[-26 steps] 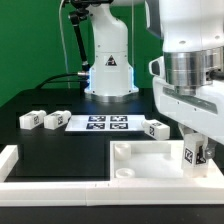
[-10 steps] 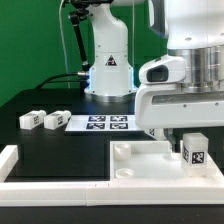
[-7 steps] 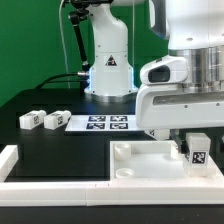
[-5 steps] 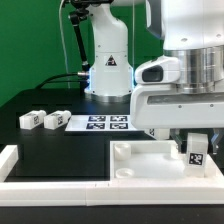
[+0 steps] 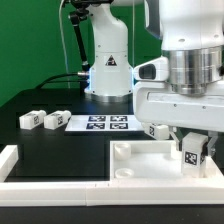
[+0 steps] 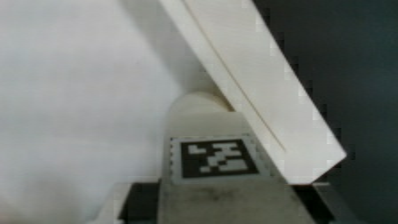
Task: Assemble square table
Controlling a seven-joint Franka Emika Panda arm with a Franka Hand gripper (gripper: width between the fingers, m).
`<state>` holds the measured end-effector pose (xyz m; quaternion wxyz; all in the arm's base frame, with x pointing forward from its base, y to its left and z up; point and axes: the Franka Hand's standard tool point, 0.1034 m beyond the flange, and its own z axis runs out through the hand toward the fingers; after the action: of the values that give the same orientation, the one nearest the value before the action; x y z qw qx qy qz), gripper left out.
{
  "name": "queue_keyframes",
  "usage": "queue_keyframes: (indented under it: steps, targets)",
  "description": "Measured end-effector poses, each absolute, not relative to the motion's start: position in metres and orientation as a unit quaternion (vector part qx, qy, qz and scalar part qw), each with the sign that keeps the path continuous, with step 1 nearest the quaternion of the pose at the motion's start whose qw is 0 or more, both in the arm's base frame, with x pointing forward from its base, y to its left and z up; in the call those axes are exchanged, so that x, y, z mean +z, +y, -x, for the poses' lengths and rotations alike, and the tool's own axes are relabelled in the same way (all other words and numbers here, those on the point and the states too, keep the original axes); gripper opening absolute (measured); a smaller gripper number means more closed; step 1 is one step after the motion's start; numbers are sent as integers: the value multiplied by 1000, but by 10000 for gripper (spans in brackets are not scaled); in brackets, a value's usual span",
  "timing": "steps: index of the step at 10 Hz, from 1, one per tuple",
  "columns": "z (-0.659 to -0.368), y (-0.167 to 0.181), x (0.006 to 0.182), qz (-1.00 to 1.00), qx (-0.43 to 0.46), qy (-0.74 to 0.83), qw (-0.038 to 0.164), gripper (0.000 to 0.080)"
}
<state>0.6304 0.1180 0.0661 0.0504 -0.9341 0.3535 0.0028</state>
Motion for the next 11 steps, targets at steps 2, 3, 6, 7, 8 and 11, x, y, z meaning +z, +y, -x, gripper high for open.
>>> queue_keyframes:
  steps: [2,3,6,7,8,11]
  targets:
    - [-630,120,65,862,33,504,48,294]
    - [-631,122,65,808,48,585,55,294]
    - [-626,123,63,762,36,645,57,294]
    - [-627,123,63,730,41,680,59,294]
    - [-627,123,63,704,45,706,60,294]
    - [-629,122,61,575,60,812,77,294]
